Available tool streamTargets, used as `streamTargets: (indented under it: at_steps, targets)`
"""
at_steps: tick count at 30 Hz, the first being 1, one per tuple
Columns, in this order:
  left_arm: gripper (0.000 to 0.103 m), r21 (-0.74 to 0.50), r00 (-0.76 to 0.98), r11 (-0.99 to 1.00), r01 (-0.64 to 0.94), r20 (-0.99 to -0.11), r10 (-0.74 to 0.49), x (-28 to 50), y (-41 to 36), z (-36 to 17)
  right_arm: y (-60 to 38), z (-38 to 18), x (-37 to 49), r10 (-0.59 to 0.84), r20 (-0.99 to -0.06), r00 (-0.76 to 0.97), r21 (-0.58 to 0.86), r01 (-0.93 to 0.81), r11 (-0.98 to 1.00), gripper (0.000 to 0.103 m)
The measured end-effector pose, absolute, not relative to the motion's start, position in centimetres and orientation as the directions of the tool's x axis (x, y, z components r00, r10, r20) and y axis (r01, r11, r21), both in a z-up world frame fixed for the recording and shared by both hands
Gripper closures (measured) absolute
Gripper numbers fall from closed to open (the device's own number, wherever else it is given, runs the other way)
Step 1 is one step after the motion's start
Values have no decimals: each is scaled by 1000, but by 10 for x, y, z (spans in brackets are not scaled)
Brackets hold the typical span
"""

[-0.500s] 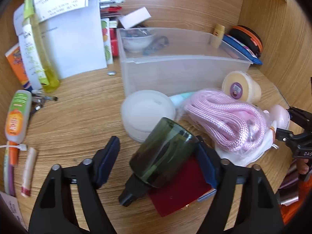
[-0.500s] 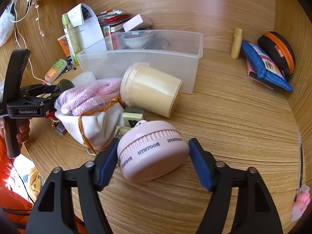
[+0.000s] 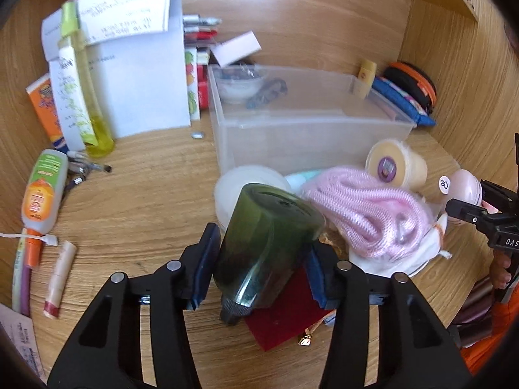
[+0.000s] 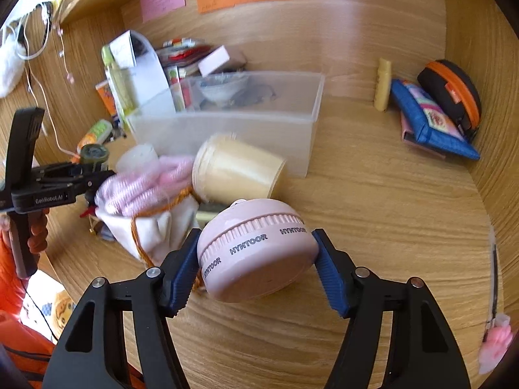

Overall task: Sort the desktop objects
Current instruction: 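Carry the green bottle with left tool into the clear box while right tool drops the pink container in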

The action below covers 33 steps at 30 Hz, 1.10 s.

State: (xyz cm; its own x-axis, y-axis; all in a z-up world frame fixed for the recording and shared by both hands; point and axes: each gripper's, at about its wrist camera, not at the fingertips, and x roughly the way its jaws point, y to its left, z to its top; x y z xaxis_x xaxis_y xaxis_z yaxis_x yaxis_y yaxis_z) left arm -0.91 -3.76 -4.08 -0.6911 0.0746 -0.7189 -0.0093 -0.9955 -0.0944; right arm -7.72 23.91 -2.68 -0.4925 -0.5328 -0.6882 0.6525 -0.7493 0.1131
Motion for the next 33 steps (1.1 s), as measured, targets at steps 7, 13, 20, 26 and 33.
streamTargets:
  at_steps: [7, 13, 20, 26, 33]
  targets:
    - [55, -113, -753, -993, 14, -655, 64, -8, -42, -10, 240, 2, -85, -557, -623, -549, 96, 654, -751, 40]
    - [55, -122, -787, -992, 17, -613, 61, -15, -44, 14, 231, 23, -101, -573, -581, -578, 62, 670, -739, 40]
    - [55, -114, -823, -993, 24, -567, 45, -36, -43, 42, 206, 53, -116, -632, -497, -595, 49, 707, -705, 40]
    - [55, -121, -842, -992, 25, -538, 44, -60, -43, 61, 179, 66, -132, -669, -457, -586, 66, 728, -682, 40]
    - [55, -135, -843, -991, 21, -535, 55, -93, -42, 68, 148, 58, -161, -655, -493, -572, 66, 726, -684, 40]
